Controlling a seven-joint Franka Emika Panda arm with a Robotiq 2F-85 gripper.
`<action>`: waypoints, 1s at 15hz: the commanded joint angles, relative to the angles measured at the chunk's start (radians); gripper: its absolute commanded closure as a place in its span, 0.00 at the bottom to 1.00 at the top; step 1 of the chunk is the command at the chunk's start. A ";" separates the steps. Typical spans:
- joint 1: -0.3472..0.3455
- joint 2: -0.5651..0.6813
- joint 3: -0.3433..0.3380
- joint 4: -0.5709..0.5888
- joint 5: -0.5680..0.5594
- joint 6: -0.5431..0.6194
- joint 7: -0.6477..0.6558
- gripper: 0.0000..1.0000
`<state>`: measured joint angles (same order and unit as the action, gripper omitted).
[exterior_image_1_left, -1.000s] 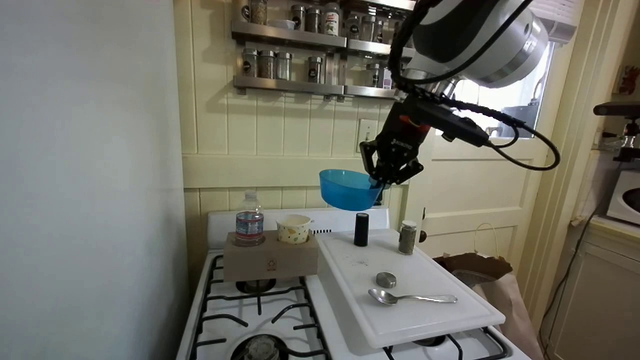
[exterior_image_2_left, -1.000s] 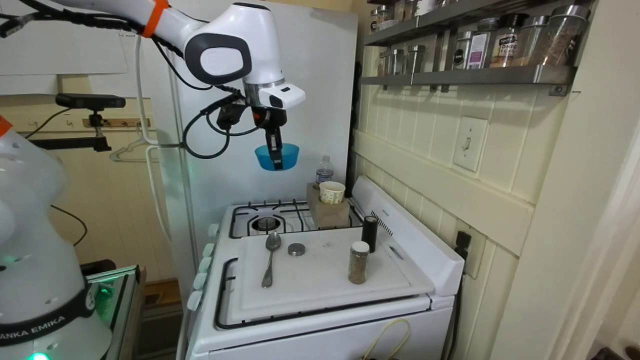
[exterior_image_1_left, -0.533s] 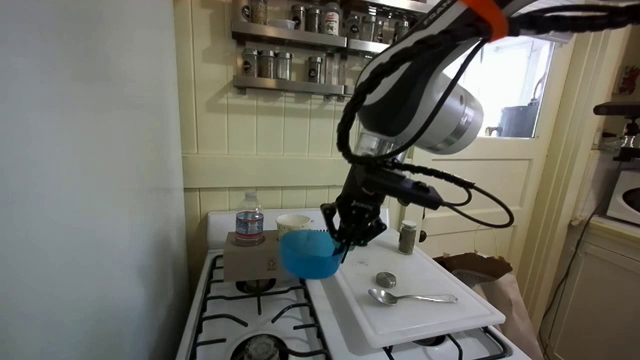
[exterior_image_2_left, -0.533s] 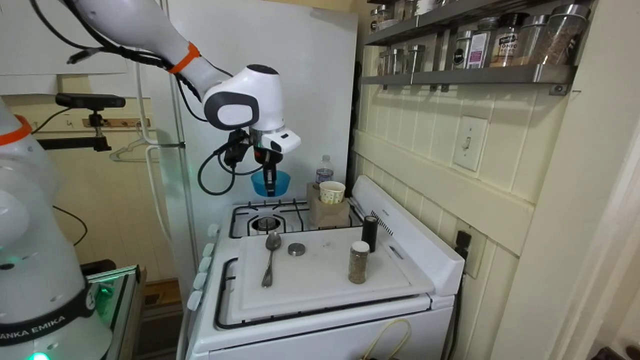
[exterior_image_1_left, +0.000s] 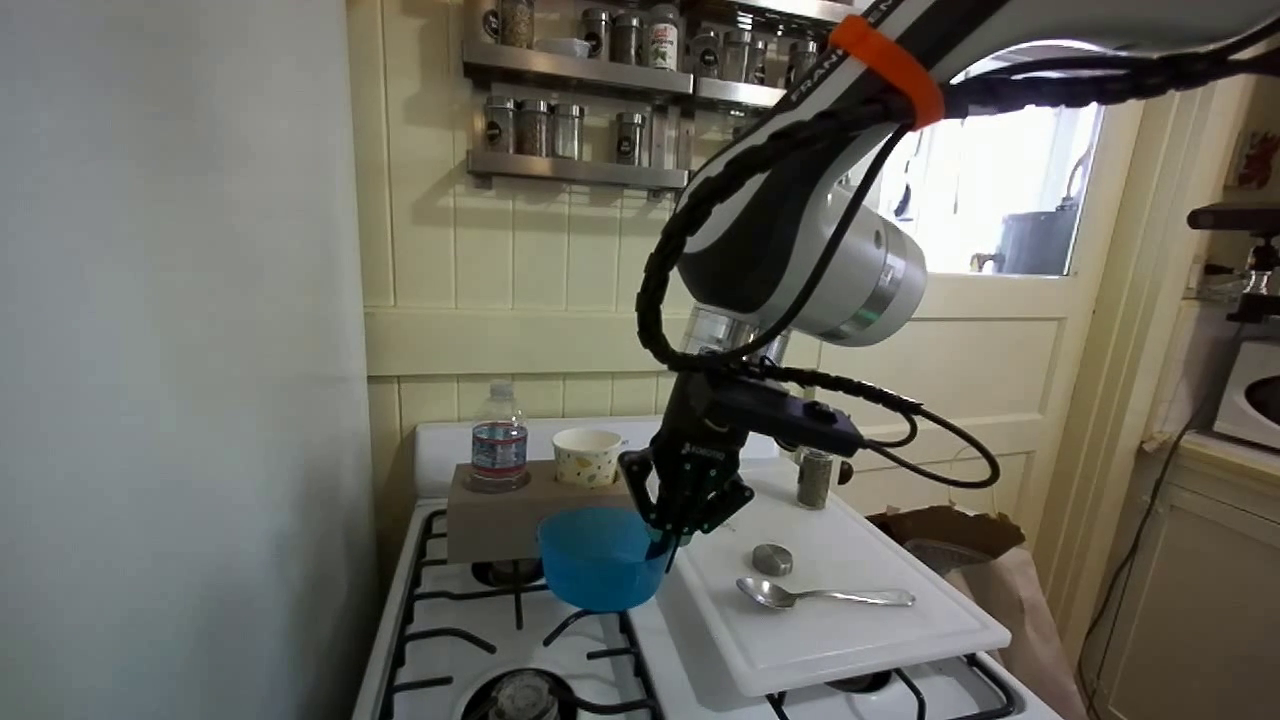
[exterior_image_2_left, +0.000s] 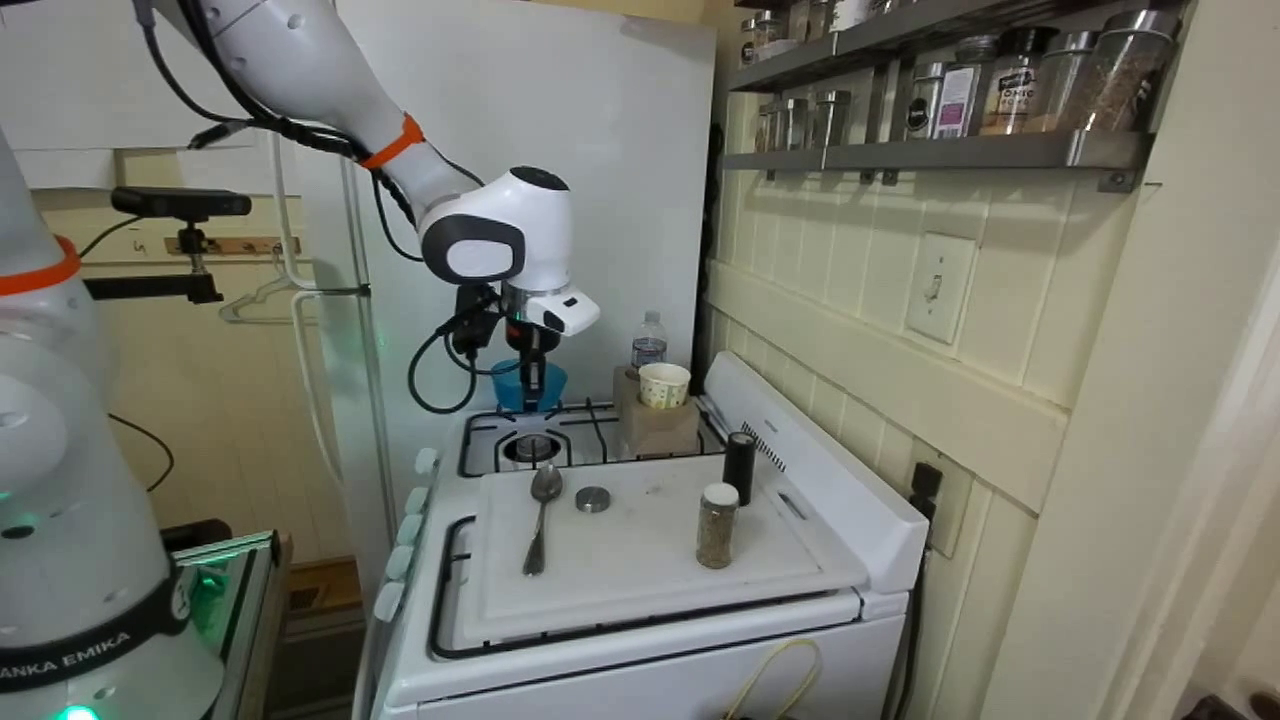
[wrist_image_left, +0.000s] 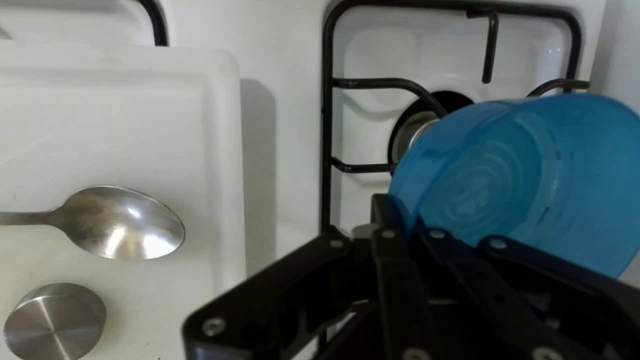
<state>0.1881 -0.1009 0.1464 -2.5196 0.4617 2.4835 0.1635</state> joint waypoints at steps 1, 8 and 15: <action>0.006 0.071 0.017 0.026 -0.007 0.061 0.004 0.99; 0.029 0.203 0.066 0.081 -0.113 0.109 0.067 0.99; 0.080 0.301 0.067 0.156 -0.302 0.168 0.195 0.99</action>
<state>0.2388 0.1462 0.2143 -2.4027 0.2229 2.6320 0.2988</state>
